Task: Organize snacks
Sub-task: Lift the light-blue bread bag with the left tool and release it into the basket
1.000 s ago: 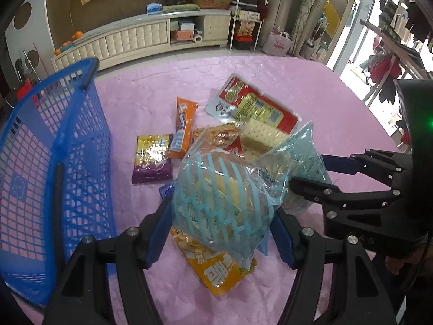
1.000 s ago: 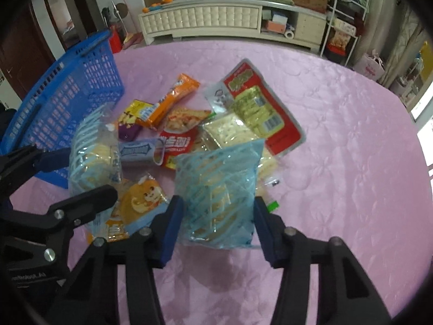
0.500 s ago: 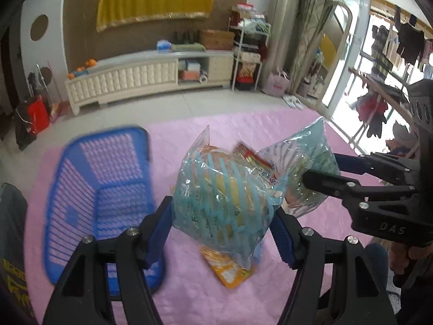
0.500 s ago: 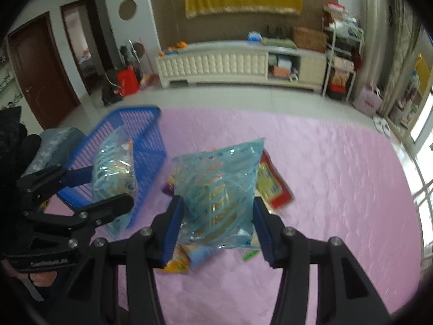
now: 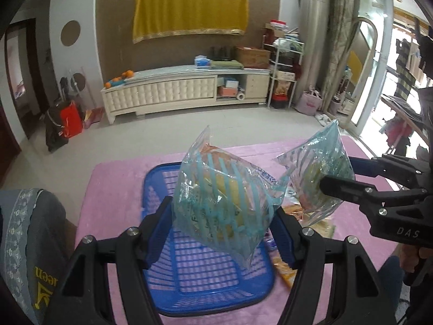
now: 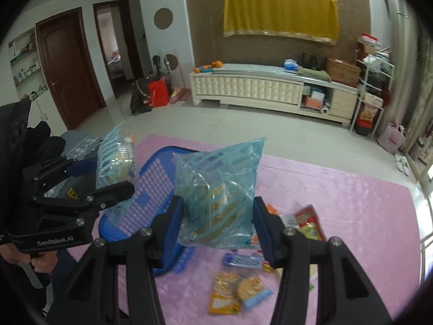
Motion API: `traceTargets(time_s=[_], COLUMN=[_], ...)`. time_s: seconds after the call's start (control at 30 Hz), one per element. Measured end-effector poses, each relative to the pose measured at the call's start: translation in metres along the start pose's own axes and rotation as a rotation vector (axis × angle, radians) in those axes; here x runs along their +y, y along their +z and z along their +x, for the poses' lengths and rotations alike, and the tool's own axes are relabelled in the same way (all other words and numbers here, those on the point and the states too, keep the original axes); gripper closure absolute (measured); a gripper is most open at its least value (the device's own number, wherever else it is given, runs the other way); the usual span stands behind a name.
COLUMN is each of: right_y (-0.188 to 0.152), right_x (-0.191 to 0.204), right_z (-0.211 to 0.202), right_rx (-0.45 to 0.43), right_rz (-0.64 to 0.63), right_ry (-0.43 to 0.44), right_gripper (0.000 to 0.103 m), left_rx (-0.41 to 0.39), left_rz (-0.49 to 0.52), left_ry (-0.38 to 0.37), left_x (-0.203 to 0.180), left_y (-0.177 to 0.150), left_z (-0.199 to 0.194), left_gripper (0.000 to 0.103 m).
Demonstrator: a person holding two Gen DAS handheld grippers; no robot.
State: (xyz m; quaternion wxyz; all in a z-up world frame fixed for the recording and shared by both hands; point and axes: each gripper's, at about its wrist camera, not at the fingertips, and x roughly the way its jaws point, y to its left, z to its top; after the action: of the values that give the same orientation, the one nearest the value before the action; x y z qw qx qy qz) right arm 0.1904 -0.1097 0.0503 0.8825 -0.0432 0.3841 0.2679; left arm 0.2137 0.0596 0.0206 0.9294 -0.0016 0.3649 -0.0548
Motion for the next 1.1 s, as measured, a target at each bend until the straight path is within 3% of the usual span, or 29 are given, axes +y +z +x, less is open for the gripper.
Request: traceTargets(time_s=[0.2,0.5,0.73,0.87,1.0,1.1], right_y=[0.013,0.022,0.027,0.032,0.033,0.037], right_x=[0.017,0.025,0.019,0.018,0.015,0.007], right_z=[0.039,0.102,0.125,0.132,0.139,0.132], right_rx=[0.063,0.176,0.216,0.224,0.243,0.204], right_rz=[0.002,-0.013,0.002,0.006,0.031,0.035], right_ry=[0.049,0.051,0.053,0.062,0.075,0.032], right_gripper=[0.047,0.047,0.047,0.045,0.037,0.021], left_rx=[0.048,0.146,0.199,0.18,0.195,0.186], left_rz=[-0.027,-0.064,-0.068,-0.067,-0.07,-0.047], left_ry=[0.007,-0.014,-0.022,-0.015,0.01,0.019], left_x=[0.032,0.056,0.065,0.066,0.067,0.064], left_y=[0.002,-0.002,0.0,0.004,0.004,0.003], left_z=[0.029,0.086,0.115,0.116,0.119,0.113], left_gripper=[0.037,0.037,0.036,0.031,0.028,0.023])
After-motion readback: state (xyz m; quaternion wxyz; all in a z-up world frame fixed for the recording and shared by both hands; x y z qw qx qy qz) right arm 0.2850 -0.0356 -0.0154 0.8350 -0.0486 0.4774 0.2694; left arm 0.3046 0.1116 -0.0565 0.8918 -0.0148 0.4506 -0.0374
